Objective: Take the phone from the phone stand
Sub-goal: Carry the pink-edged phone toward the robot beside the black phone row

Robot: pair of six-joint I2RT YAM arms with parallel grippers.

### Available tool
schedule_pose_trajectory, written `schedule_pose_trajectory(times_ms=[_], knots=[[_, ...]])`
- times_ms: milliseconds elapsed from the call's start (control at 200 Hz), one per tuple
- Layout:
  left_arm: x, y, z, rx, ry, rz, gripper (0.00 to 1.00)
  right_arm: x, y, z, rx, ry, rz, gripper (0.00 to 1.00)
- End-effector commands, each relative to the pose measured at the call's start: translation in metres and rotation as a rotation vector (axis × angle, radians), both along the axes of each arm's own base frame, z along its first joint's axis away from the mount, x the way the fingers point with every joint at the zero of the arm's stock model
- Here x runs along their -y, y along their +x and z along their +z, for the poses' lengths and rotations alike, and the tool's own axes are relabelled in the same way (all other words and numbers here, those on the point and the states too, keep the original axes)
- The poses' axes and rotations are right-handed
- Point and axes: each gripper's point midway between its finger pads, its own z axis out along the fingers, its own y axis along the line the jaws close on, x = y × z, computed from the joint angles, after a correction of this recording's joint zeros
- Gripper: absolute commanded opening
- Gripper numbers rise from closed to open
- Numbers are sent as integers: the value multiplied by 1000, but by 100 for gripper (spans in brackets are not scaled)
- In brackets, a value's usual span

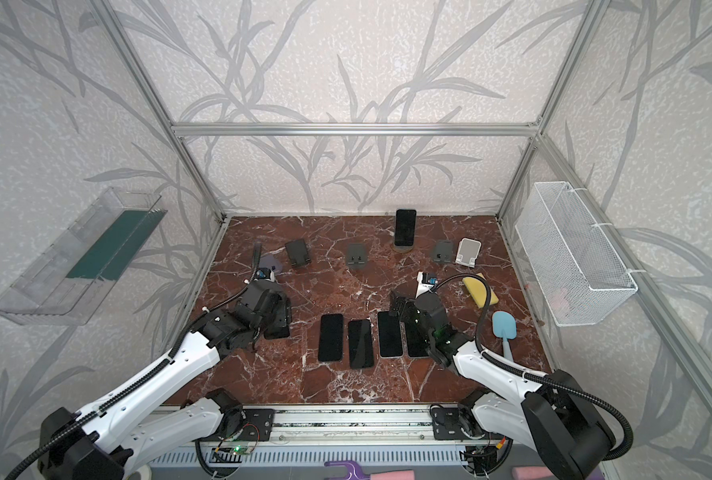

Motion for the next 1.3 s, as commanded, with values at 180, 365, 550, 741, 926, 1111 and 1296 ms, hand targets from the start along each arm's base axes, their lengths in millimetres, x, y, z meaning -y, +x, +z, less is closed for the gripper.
schedule_pose_trajectory(times_ms=[180, 365, 550, 741, 926, 1111, 1296], knots=[[1, -2, -14, -64, -63, 50, 54, 3, 1, 12, 29, 7, -15, 100], [1, -11, -27, -127, -68, 53, 54, 2, 1, 10, 23, 8, -14, 100], [9, -18, -50, -205, -106, 53, 53, 1, 2, 7, 17, 6, -9, 100], [19, -18, -63, -250, -128, 33, 53, 1, 2, 7, 18, 4, -11, 100], [29, -21, -82, -328, -140, 13, 52, -2, 3, 5, 7, 0, -1, 100], [38, -18, -91, -360, -159, 1, 51, -2, 4, 4, 8, -4, -1, 100], [45, -19, -100, -388, -170, -8, 51, -1, 4, 5, 10, -4, -4, 99]])
